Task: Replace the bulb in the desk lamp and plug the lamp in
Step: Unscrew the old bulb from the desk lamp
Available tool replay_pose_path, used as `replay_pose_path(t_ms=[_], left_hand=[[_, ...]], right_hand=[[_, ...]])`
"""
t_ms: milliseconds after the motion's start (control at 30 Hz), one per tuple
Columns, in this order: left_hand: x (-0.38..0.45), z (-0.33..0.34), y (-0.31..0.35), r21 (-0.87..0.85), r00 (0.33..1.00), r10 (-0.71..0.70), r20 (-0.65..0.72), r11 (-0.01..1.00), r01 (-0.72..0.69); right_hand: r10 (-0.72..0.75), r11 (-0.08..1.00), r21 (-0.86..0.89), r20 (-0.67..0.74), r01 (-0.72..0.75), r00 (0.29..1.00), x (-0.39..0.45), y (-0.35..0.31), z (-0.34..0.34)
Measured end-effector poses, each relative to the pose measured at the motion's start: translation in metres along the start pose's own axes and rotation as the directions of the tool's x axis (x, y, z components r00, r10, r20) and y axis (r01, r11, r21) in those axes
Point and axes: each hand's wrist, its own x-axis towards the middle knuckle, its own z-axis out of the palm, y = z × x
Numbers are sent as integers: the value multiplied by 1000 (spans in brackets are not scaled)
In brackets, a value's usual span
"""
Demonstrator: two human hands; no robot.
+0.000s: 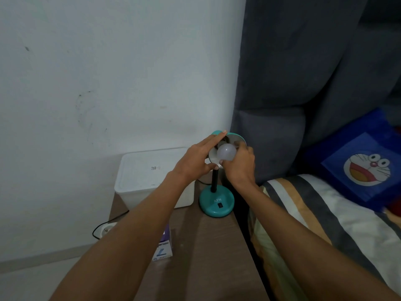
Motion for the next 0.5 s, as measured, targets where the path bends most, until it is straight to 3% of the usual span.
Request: replay_pose_path(t_ms=[367,500], left_hand=[[2,2,0,-1,1000,4,-4,1000,-4],[2,2,-1,2,1000,-4,0,1000,4]], right_hand=[[102,955,276,36,-108,994,2,0,-1],[116,957,268,-14,-108,993,2,-2,6]])
